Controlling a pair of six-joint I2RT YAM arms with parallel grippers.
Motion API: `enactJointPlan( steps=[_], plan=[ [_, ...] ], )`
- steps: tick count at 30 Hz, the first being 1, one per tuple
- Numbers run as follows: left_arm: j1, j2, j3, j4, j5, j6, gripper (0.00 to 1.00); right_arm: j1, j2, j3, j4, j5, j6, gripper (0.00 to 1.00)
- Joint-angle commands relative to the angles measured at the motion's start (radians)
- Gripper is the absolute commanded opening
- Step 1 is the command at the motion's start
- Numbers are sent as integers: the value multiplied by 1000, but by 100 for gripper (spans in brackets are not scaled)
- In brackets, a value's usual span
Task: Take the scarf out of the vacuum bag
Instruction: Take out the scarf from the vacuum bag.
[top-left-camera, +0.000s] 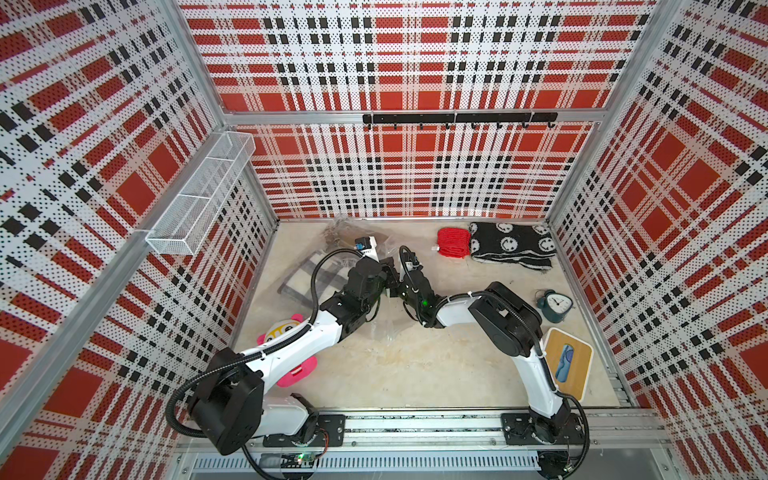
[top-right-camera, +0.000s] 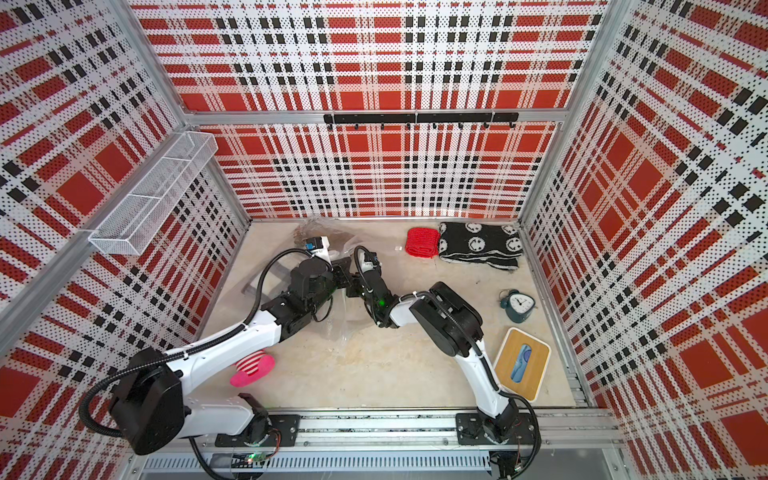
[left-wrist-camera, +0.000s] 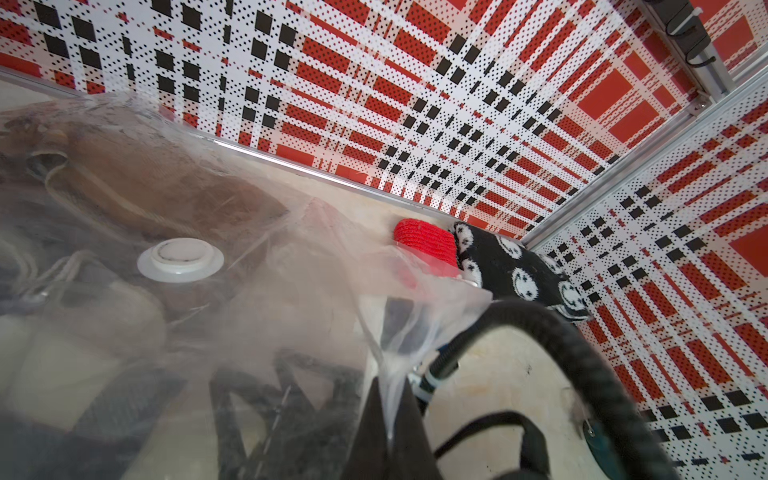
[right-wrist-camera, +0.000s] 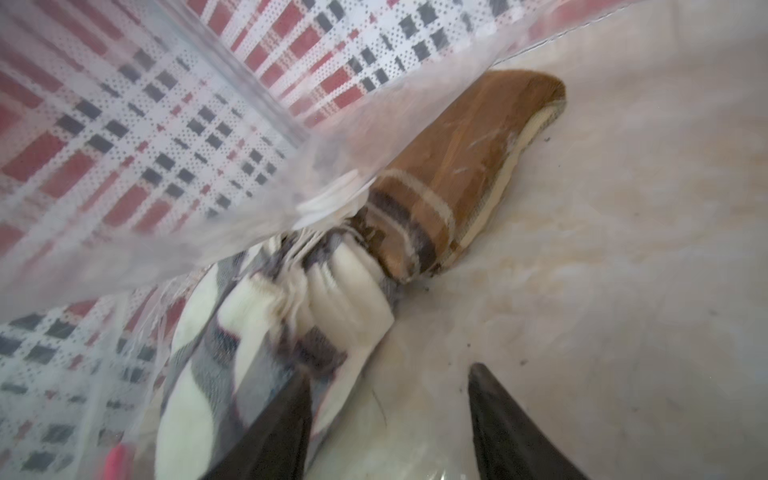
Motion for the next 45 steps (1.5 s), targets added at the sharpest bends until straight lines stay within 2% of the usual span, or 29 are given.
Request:
enactJointPlan(
  steps=[1, 6, 14, 20, 23, 28, 34, 40, 45],
  plan=[
    [-29, -41, 14, 20, -4, 15, 0, -19, 55, 77, -62, 16, 64, 62],
    [-31, -59, 5, 11, -5, 21, 0, -32, 126, 187, -115, 38, 105, 63],
    [-32, -63, -1, 8, -16, 33, 0, -36, 197, 284, -176, 87, 136, 70],
    [1, -34, -3, 11, 3, 32, 0, 4, 185, 248, -156, 102, 94, 69],
    [18, -23, -6, 15, 0, 36, 0, 11, 181, 214, -115, 54, 105, 69],
    [16, 0, 8, 12, 17, 41, 0, 11, 207, 290, -178, 22, 97, 70],
    [12, -26, -8, 21, 12, 41, 0, -41, 261, 367, -190, -2, 177, 74],
    [3, -43, -8, 36, 91, 5, 0, -45, 305, 472, -255, 44, 175, 73],
    [1, -42, -3, 22, 72, 7, 0, -52, 373, 584, -316, 49, 197, 68]
  ],
)
